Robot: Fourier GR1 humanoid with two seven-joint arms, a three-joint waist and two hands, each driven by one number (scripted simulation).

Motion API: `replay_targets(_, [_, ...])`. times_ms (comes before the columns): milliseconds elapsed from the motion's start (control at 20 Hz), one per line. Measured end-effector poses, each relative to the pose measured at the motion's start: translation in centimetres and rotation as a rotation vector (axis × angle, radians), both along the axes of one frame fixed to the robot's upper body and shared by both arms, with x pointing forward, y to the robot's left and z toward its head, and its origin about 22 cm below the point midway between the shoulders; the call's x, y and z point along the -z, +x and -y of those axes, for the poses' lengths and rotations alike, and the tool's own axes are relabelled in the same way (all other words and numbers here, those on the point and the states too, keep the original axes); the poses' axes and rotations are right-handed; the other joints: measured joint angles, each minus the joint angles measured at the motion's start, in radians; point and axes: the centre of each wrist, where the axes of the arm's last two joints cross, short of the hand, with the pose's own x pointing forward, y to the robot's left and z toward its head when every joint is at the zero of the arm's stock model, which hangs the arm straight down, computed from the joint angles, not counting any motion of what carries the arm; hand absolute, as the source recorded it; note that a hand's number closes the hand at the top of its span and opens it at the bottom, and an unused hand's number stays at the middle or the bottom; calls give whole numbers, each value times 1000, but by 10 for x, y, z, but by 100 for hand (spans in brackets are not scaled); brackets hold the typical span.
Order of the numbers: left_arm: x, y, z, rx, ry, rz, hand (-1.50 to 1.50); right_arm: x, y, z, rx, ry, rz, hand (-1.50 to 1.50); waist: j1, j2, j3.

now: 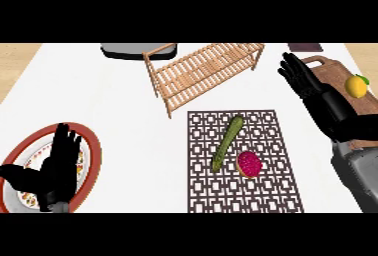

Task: Pick the cupcake from the placemat and place it in the tiered shelf

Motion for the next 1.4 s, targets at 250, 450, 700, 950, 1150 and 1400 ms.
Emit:
replay_targets(250, [5, -5, -12, 110, 132, -41, 0, 15, -15, 42, 336, -118, -88, -150, -87, 7, 11])
replay_targets(450, [11, -13, -19, 222, 228, -101, 0, 43, -40, 102, 715, -317, -246, 150, -164, 15, 10])
replay_targets(700, [15, -10, -16, 381, 289, -147, 0, 78, -81, 81, 927, -155, -303, -150, -133, 12, 16])
replay_targets(950, [16, 2, -5, 477, 312, -143, 0, 66, -119, 38, 869, -130, -251, -150, -83, 14, 17])
replay_targets(1150, [14, 7, 2, 517, 320, -145, 0, 38, -134, 11, 777, -186, -290, -150, -55, 16, 16])
replay_targets(1400, [13, 14, 5, 542, 331, -140, 0, 20, -141, -5, 702, -406, -431, -150, -29, 21, 12])
